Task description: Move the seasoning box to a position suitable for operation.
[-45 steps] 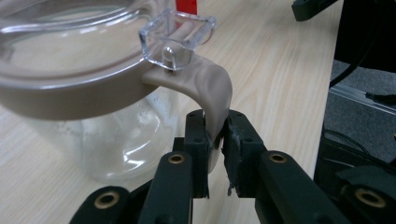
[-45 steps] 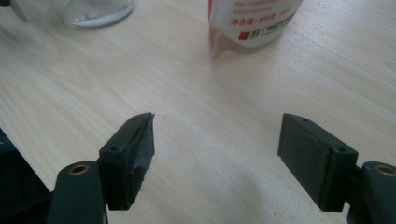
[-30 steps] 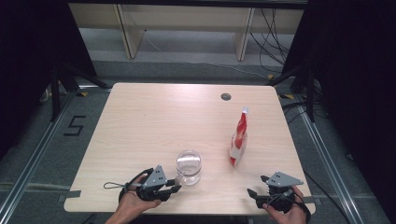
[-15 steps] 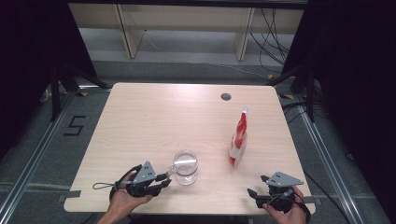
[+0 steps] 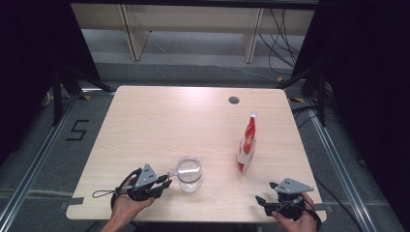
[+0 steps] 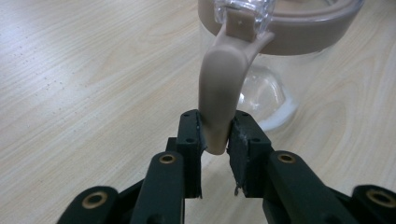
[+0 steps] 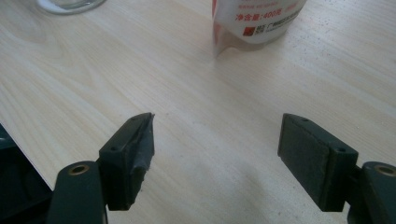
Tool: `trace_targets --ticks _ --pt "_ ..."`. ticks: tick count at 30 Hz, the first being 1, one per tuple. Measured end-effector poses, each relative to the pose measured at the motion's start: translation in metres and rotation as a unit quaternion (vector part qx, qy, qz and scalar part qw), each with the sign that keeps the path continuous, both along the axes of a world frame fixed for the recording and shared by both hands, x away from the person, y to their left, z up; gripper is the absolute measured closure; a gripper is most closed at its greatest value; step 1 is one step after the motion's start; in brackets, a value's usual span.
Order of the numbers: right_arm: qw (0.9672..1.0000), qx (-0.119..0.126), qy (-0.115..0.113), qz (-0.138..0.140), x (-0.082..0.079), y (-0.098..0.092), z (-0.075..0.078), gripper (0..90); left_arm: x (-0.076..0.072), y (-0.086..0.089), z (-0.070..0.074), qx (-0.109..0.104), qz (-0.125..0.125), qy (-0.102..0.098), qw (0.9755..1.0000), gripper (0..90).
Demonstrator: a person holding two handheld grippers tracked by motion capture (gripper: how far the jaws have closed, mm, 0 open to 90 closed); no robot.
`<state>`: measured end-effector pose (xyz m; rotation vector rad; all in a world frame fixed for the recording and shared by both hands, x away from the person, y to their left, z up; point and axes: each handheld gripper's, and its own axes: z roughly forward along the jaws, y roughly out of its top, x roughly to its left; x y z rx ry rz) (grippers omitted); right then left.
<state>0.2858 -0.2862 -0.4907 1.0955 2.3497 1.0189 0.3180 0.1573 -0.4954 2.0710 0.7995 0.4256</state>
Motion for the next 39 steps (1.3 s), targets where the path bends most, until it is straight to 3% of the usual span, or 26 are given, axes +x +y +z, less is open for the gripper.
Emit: trace_targets --ticks 3,4,6,7,9,10,14,15,16,20,23,24,25,26,29,31,33,34,36,39 --pt "1.0 0.002 0.004 -0.001 0.0 0.001 0.0 27.9 0.001 0.001 0.0 0.0 -0.006 -0.005 1.0 74.4" --pt "1.0 0.002 0.005 -0.001 0.0 0.001 0.0 27.8 0.001 0.002 0.0 0.013 -0.006 -0.009 0.9999 74.5" --pt "0.9997 0.01 0.018 -0.011 -0.003 0.003 0.0 27.9 0.001 -0.001 -0.001 -0.003 -0.002 -0.007 1.0 74.5" --pt "0.9996 0.011 0.022 -0.013 -0.003 0.003 0.0 27.8 0.001 -0.001 -0.001 0.0 -0.001 -0.002 1.0 74.6" --pt "1.0 0.004 0.007 -0.002 0.0 0.001 -0.001 27.8 0.002 -0.001 -0.001 0.005 -0.009 -0.004 0.9999 74.6" --pt "1.0 0.005 0.008 -0.003 0.0 0.001 -0.001 27.8 0.002 -0.003 -0.001 -0.009 -0.008 -0.005 0.9999 74.6" --pt "0.9999 0.005 0.009 -0.003 0.0 0.001 -0.001 27.8 0.001 -0.007 -0.002 -0.008 -0.017 -0.004 0.9998 74.6" --pt "0.9999 0.005 0.009 -0.002 0.0 0.001 -0.001 27.8 0.001 -0.008 0.0 0.005 -0.025 -0.005 0.9997 74.6" --pt "0.9999 0.005 0.01 -0.003 0.0 0.001 -0.001 27.8 0.001 -0.011 -0.001 -0.007 -0.021 -0.002 0.9998 74.6" --pt "0.9999 0.006 0.012 -0.002 0.0 0.001 -0.001 27.8 0.001 -0.016 -0.001 0.003 -0.038 -0.005 0.9993 74.6" --pt "1.0 0.002 0.005 0.001 0.001 0.001 -0.001 27.8 0.0 -0.022 -0.002 -0.013 -0.04 -0.004 0.9991 74.6" --pt "1.0 0.003 0.007 0.001 0.0 0.001 -0.001 27.9 0.0 -0.022 -0.001 -0.004 -0.046 0.0 0.9989 74.6" --pt "1.0 0.005 0.007 0.001 0.0 0.001 -0.001 27.9 -0.001 -0.024 -0.002 -0.013 -0.04 -0.003 0.9991 74.5" --pt "0.9999 0.005 0.009 -0.001 0.0 0.001 -0.001 27.9 0.0 -0.023 -0.001 0.004 -0.048 -0.009 0.9988 74.6" --pt "1.0 0.005 0.007 0.002 0.001 0.001 -0.001 27.9 -0.002 -0.028 -0.003 -0.013 -0.048 -0.006 0.9988 74.4" --pt "0.9999 0.007 0.014 0.0 0.0 0.001 -0.001 27.9 -0.003 -0.029 -0.003 -0.013 -0.052 -0.005 0.9986 74.3" --pt "1.0 0.002 0.004 0.002 0.001 0.001 -0.001 27.9 -0.003 -0.03 -0.002 -0.009 -0.06 -0.005 0.9981 74.2" --pt "1.0 0.004 0.008 0.004 0.001 0.001 -0.001 27.8 -0.003 -0.032 -0.003 -0.021 -0.061 -0.003 0.9979 74.1" --pt "0.9999 0.003 0.003 0.014 0.002 0.0 -0.002 27.8 -0.004 -0.034 -0.003 -0.016 -0.066 -0.005 0.9977 73.9" --pt "1.0 0.004 0.005 0.007 0.002 0.0 -0.002 27.9 -0.003 -0.036 -0.003 -0.015 -0.068 -0.006 0.9976 73.8"
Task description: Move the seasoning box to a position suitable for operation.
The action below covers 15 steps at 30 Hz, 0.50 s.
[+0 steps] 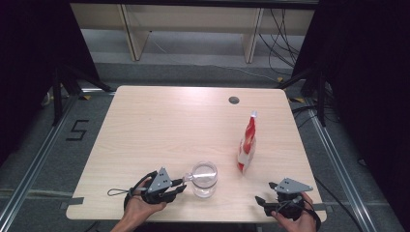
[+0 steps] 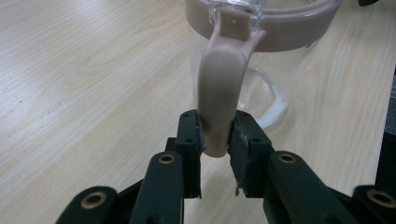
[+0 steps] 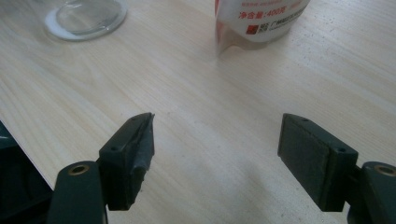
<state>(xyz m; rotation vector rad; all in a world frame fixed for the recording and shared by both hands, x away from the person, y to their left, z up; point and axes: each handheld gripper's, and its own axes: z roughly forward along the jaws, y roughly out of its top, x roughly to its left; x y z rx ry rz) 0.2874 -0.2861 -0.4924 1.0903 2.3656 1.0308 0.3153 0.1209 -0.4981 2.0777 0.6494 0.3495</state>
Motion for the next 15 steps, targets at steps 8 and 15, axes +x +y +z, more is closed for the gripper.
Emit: trace_targets --ticks 8,15 --pt "1.0 0.003 -0.001 -0.003 -0.0001 -0.0012 -0.0006 27.8 0.0042 0.0002 -0.0006 -0.002 0.006 0.006 1.0 73.6" --pt "1.0 0.006 0.006 -0.004 -0.0004 -0.0014 -0.002 27.8 0.0045 0.0021 0.0012 -0.009 0.017 0.009 0.9998 69.5"
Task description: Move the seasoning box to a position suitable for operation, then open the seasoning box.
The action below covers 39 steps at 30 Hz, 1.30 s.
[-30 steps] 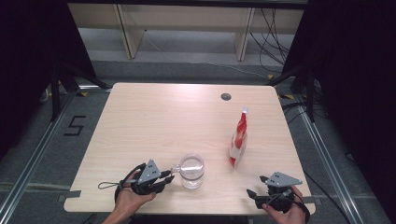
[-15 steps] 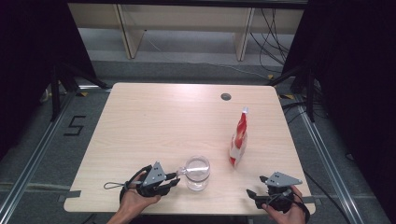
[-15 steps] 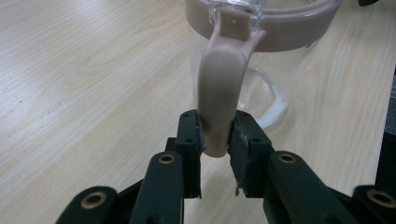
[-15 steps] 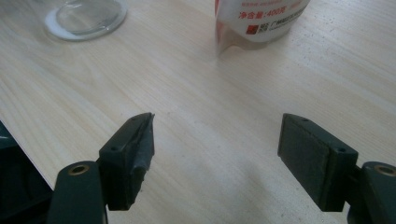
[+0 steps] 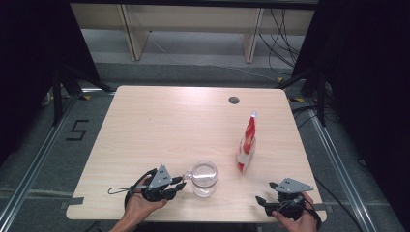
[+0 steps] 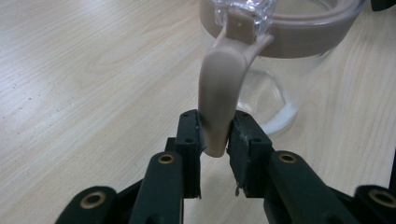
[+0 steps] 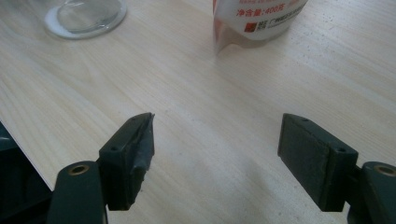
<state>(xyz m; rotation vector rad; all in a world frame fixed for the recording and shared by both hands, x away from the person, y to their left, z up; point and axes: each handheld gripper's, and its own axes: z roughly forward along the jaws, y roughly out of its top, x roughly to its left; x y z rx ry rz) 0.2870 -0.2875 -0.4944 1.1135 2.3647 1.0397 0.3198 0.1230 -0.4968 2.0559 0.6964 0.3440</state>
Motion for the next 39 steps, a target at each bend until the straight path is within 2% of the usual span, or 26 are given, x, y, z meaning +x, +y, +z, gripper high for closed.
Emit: trace_targets --ticks 3,4,6,7,10,11,12,13,14,20,21,22,23,24,25,26,27,28,29,30,33,34,36,37,38,39 --pt "1.0 0.001 -0.002 0.005 0.0 0.0 0.0 27.8 -0.002 0.001 0.003 -0.012 0.009 0.009 0.9998 59.0" --pt "0.9999 -0.006 -0.01 0.013 0.001 -0.001 0.0 27.8 -0.002 0.002 0.004 -0.01 0.004 0.009 0.9999 56.2" --pt "1.0 0.003 0.006 0.0 -0.001 0.001 0.001 27.8 -0.004 0.004 0.008 -0.009 -0.001 0.011 0.9999 47.8" --pt "1.0 0.003 0.006 0.0 -0.001 0.001 0.001 27.8 -0.006 0.005 0.01 -0.01 -0.007 0.015 0.9998 47.8" --pt "1.0 0.0 -0.004 0.007 0.0 0.0 0.0 27.9 -0.01 0.006 0.017 -0.015 -0.003 0.008 0.9999 44.5" --pt "1.0 -0.001 0.002 0.003 -0.001 0.001 0.001 27.8 -0.01 0.008 0.019 -0.011 -0.002 0.011 0.9999 42.9" --pt "0.9999 -0.006 -0.004 0.011 0.0 0.0 0.001 27.9 -0.011 0.008 0.021 -0.015 -0.001 0.013 0.9998 40.4" --pt "0.9999 -0.006 -0.004 0.011 0.0 0.0 0.001 27.9 -0.01 0.01 0.023 -0.009 -0.008 0.005 0.9999 40.4" --pt "1.0 0.0 0.007 0.002 -0.002 0.002 0.001 27.8 -0.011 0.01 0.024 -0.024 -0.002 0.013 0.9996 40.2" --pt "0.9998 -0.012 -0.011 0.014 0.002 -0.001 0.0 27.8 -0.013 0.012 0.029 -0.023 0.0 0.013 0.9996 39.6" --pt "0.9999 -0.008 -0.006 0.01 0.001 0.0 0.001 27.9 -0.013 0.012 0.029 -0.029 -0.002 0.012 0.9995 39.6" --pt "0.9999 -0.008 -0.006 0.008 0.001 0.0 0.001 27.9 -0.014 0.013 0.033 -0.02 -0.004 0.01 0.9997 39.6" --pt "0.9999 -0.008 -0.006 0.007 0.001 0.0 0.001 27.8 -0.014 0.013 0.033 -0.02 -0.004 0.01 0.9997 39.6" --pt "0.9999 -0.008 -0.006 0.007 0.001 0.0 0.001 27.8 -0.014 0.012 0.034 -0.03 -0.006 0.011 0.9995 39.6" --pt "0.9999 -0.009 -0.005 0.009 0.001 0.0 0.001 27.8 -0.015 0.012 0.037 -0.029 -0.007 0.01 0.9995 39.7" --pt "0.9999 -0.008 -0.004 0.007 0.0 0.0 0.001 27.8 -0.016 0.012 0.039 -0.033 -0.005 0.01 0.9994 40.2" --pt "0.9999 -0.008 -0.004 0.007 0.0 0.0 0.001 27.8 -0.015 0.012 0.04 -0.032 -0.012 -0.001 0.9994 40.2" --pt "1.0 -0.003 0.002 0.003 0.0 0.001 0.001 27.8 -0.016 0.012 0.043 -0.03 -0.018 0.001 0.9994 41.0" --pt "0.9999 0.001 0.014 -0.004 -0.002 0.002 0.002 27.8 -0.018 0.011 0.044 -0.038 -0.012 0.006 0.9992 42.0" --pt "0.9999 -0.006 0.0 0.008 0.0 0.001 0.001 27.9 -0.018 0.011 0.047 -0.035 -0.018 -0.002 0.9992 43.5" --pt "0.9999 -0.008 -0.007 0.01 0.001 0.001 0.001 27.8 -0.018 0.011 0.049 -0.043 -0.02 -0.005 0.9989 46.4" --pt "0.9999 -0.009 -0.009 0.009 0.001 0.001 0.001 27.8 -0.017 0.012 0.05 -0.043 -0.025 -0.011 0.9987 51.5" --pt "0.9999 -0.008 -0.008 0.012 0.001 0.001 0.0 27.8 -0.017 0.013 0.051 -0.055 -0.021 -0.01 0.9982 60.3" --pt "0.9999 -0.005 -0.004 0.015 0.002 0.001 0.0 27.8 -0.015 0.014 0.051 -0.057 -0.033 -0.014 0.9978 65.2" --pt "0.9998 -0.004 -0.008 0.017 0.001 0.001 -0.001 27.1 -0.014 0.013 0.051 -0.063 -0.03 -0.018 0.9974 73.5" --pt "0.9998 -0.004 -0.008 0.017 0.001 0.001 -0.001 27.1 -0.015 0.013 0.052 -0.064 -0.023 -0.013 0.9976 73.5"
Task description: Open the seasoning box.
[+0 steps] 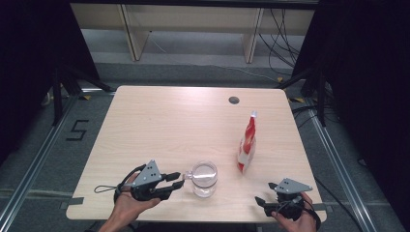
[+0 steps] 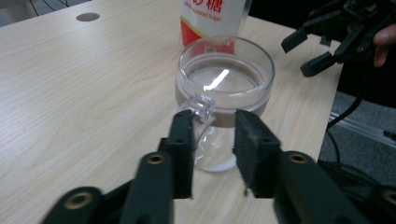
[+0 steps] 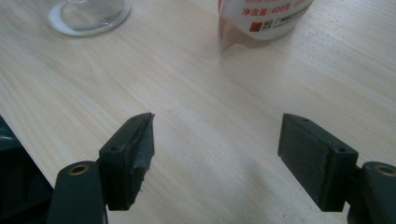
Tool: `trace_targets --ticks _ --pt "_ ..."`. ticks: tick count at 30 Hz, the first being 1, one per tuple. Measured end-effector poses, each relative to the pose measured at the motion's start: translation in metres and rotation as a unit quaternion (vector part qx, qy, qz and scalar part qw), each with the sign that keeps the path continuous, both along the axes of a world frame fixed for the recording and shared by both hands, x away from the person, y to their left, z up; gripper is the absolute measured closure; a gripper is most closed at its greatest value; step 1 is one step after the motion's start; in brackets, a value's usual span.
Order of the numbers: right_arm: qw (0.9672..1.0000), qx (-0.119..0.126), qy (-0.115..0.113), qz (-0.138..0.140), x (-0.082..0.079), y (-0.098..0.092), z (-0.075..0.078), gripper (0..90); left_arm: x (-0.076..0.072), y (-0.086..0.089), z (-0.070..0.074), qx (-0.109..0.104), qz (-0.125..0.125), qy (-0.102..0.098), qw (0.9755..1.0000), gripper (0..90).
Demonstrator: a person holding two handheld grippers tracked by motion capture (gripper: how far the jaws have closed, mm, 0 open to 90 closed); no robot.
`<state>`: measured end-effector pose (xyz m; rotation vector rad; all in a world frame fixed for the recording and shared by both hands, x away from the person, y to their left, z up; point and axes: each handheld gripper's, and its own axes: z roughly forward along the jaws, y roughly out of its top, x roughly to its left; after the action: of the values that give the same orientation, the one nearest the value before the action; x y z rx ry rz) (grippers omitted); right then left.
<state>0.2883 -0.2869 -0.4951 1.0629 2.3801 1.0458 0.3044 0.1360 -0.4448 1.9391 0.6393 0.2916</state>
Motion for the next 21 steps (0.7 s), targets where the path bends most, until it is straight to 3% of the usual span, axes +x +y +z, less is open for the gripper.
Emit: trace_targets --ticks 1,3,4,5,6,7,10,11,12,17,18,19,21 --pt "0.9998 0.016 0.003 -0.006 -0.001 0.0 0.001 26.7 0.0 -0.001 0.0 -0.004 0.003 0.0 1.0 79.3" --pt "0.9997 0.019 0.0 -0.014 -0.002 0.0 0.002 26.7 -0.001 -0.003 0.002 -0.013 0.01 -0.006 0.9998 81.8" --pt "0.9998 0.018 -0.002 -0.011 -0.002 0.0 0.002 26.6 0.0 -0.003 0.004 -0.007 0.011 -0.014 0.9998 84.2" --pt "0.9995 0.024 0.009 -0.02 -0.004 0.001 0.002 26.6 0.001 -0.004 0.005 -0.008 0.007 -0.021 0.9997 86.0" --pt "0.9996 0.023 0.008 -0.017 -0.003 0.001 0.003 26.7 0.001 -0.005 0.006 -0.013 0.012 -0.019 0.9997 86.9" --pt "0.9998 0.02 -0.008 -0.005 -0.001 0.0 0.003 26.6 0.002 -0.005 0.007 -0.015 0.012 -0.024 0.9995 87.9" --pt "0.9997 0.025 -0.003 -0.007 -0.003 0.002 0.003 25.5 0.005 -0.008 0.009 -0.016 0.017 -0.027 0.9994 88.2" --pt "0.9995 0.028 -0.014 -0.002 -0.002 0.002 0.003 24.0 0.006 -0.009 0.008 -0.024 0.02 -0.02 0.9993 88.3" --pt "0.9996 0.022 -0.018 -0.005 -0.003 0.003 0.003 23.2 0.008 -0.01 0.009 -0.013 0.018 -0.028 0.9994 88.3" --pt "0.9993 0.033 -0.016 -0.007 -0.003 0.004 0.003 21.0 0.014 -0.017 0.004 -0.004 0.016 -0.026 0.9995 88.3" --pt "0.9989 0.042 0.002 -0.021 -0.006 0.007 0.004 21.1 0.014 -0.017 0.004 -0.004 0.016 -0.026 0.9995 88.2" --pt "0.9989 0.042 0.002 -0.021 -0.006 0.007 0.004 21.1 0.015 -0.018 0.002 -0.008 0.018 -0.022 0.9996 88.2" --pt "0.9991 0.034 -0.023 0.001 -0.001 0.005 0.003 22.3 0.016 -0.018 0.002 0.0 0.019 -0.026 0.9995 88.1"
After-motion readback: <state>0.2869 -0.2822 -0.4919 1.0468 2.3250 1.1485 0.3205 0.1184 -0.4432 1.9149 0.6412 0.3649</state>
